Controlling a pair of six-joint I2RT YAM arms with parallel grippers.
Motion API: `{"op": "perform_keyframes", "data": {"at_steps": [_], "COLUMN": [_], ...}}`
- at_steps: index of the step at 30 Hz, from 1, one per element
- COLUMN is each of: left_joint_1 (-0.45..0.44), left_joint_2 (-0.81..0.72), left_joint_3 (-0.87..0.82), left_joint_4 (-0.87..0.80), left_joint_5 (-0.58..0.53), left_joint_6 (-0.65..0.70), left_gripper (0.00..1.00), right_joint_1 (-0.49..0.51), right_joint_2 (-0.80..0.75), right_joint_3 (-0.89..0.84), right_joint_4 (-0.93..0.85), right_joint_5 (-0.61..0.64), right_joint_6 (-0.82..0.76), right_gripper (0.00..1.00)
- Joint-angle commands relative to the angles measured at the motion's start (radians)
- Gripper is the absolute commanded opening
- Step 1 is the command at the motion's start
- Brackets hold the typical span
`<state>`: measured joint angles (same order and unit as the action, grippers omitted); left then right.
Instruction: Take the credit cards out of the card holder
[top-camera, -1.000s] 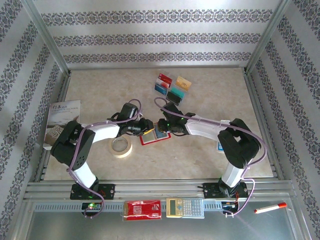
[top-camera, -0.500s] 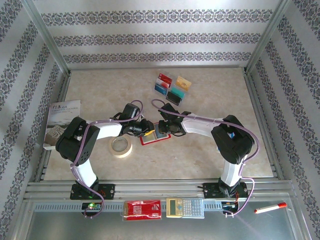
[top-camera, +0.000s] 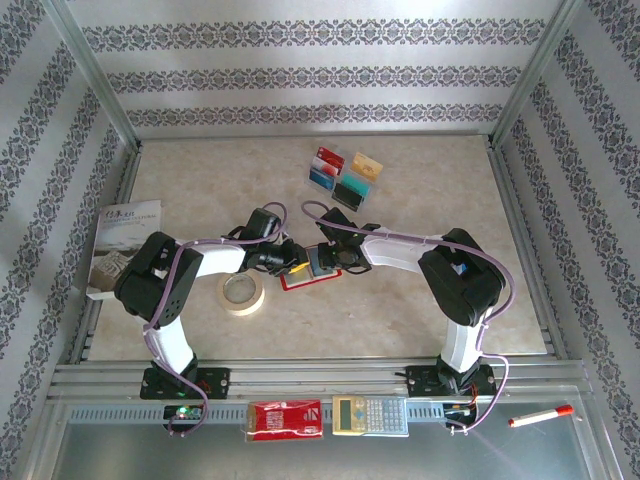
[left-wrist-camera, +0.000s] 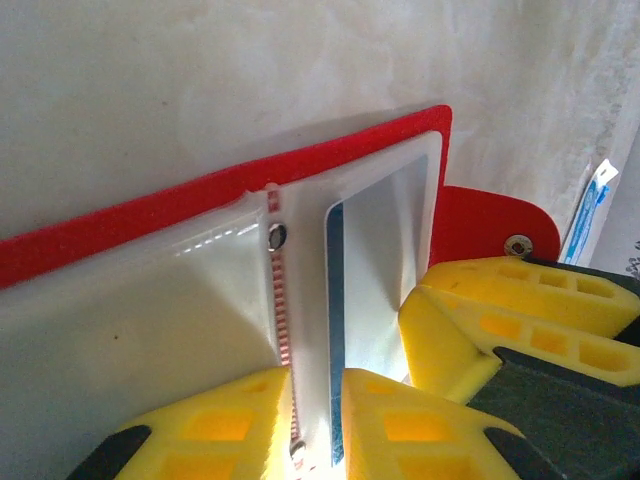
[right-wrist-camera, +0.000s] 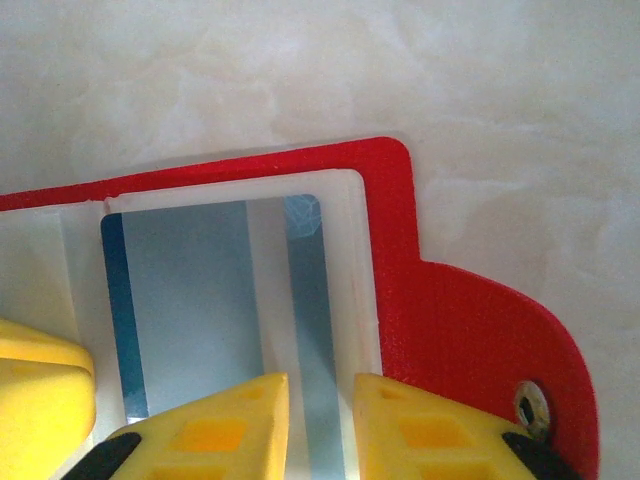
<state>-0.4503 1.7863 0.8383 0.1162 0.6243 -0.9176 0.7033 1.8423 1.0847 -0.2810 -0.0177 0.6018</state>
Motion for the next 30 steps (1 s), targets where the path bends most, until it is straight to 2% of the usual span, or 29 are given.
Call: {"op": "perform_keyframes", "data": {"at_steps": [1, 21, 30], "left_joint_1": [-0.005, -0.005, -0.005], "left_joint_2": [0.023, 0.027, 0.036], "left_joint_3": [0.005, 0.004, 0.012], "left_joint_4": [-0.002, 0.061, 0.059], "left_joint_5": [0.012, 0.052, 0.056], "left_joint_6": [0.014, 0.002, 0.003], "left_gripper": [0.20, 0.20, 0.16], "right_joint_1": [0.005, 0.006, 0.005], "right_joint_2": [0.024, 0.031, 0.031], "right_joint_3": [0.018, 0.018, 0.019], "right_joint_4": [-0.017, -0.018, -0.017], "right_joint_5": [-0.023, -0.033, -0.034], "right_joint_6": [-0.007, -0.011, -0.011], "right_gripper": [0.25, 0.23, 0.23]}}
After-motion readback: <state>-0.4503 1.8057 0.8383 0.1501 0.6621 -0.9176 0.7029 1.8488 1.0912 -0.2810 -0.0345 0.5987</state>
